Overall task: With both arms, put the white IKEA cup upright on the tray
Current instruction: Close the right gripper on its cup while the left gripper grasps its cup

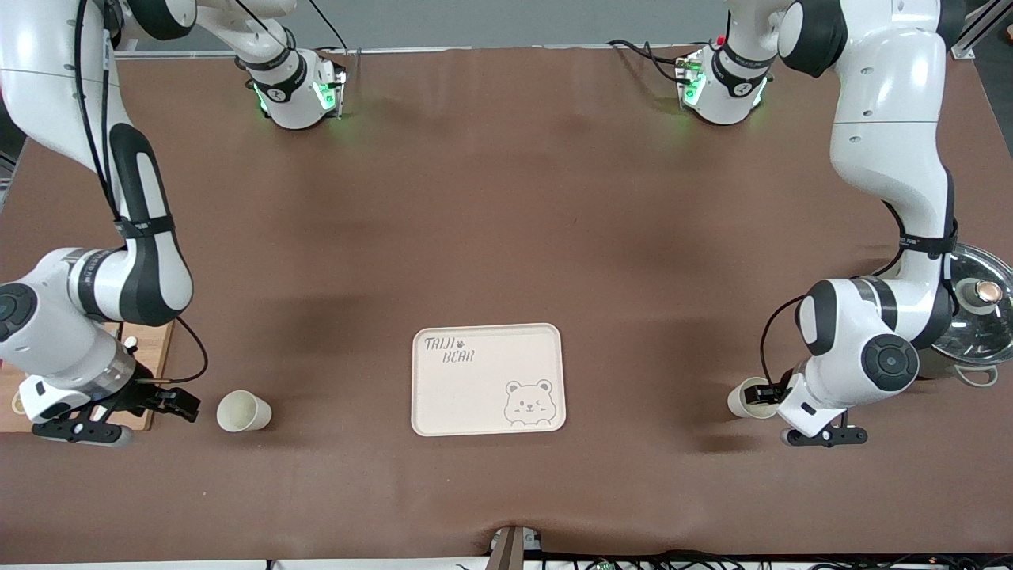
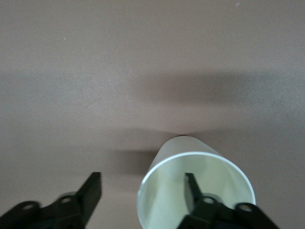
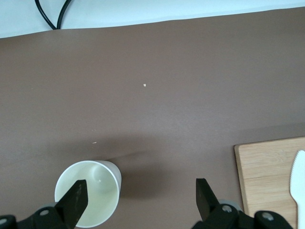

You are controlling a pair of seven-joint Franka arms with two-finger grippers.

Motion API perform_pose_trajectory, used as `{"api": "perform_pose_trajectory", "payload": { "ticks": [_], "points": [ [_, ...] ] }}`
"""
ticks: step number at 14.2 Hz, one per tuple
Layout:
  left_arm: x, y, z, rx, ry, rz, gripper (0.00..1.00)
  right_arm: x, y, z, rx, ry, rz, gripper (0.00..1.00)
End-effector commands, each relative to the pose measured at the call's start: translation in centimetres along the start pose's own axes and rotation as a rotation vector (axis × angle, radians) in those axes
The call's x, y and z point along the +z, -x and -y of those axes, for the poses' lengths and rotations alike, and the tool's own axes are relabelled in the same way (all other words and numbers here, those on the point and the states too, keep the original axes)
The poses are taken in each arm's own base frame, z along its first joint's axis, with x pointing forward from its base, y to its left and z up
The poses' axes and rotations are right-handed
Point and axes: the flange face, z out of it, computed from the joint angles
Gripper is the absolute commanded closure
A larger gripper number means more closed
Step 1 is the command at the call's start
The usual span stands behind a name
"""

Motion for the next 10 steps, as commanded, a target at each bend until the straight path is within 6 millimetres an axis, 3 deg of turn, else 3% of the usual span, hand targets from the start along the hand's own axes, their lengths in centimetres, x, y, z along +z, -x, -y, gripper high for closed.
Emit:
{"api": "perform_pose_trajectory", "payload": {
  "ticks": [1, 5, 7, 10],
  "points": [
    [-0.5, -0.3, -0.1, -0.033, 0.032, -0.01, 0.65, 0.4, -0.6, 0.9, 0.003, -0.009, -0.021, 0.0],
    [-0.7, -0.3, -0.2, -0.034, 0.034, -0.013, 0.92, 2.6, -0.4, 1.2, 0.004, -0.013, -0.057, 0.0],
    [-0.5, -0.3, -0.2, -0.036, 0.035, -0.011, 0.99, 3.6, -0.1, 1.3, 0.002, -0.012, -0.055, 0.0],
    [-0.7, -0.4, -0.2, -0.038, 0.036, -0.014, 1.0, 4.5, 0.2, 1.3, -0.003, -0.01, -0.042, 0.0]
  ]
}}
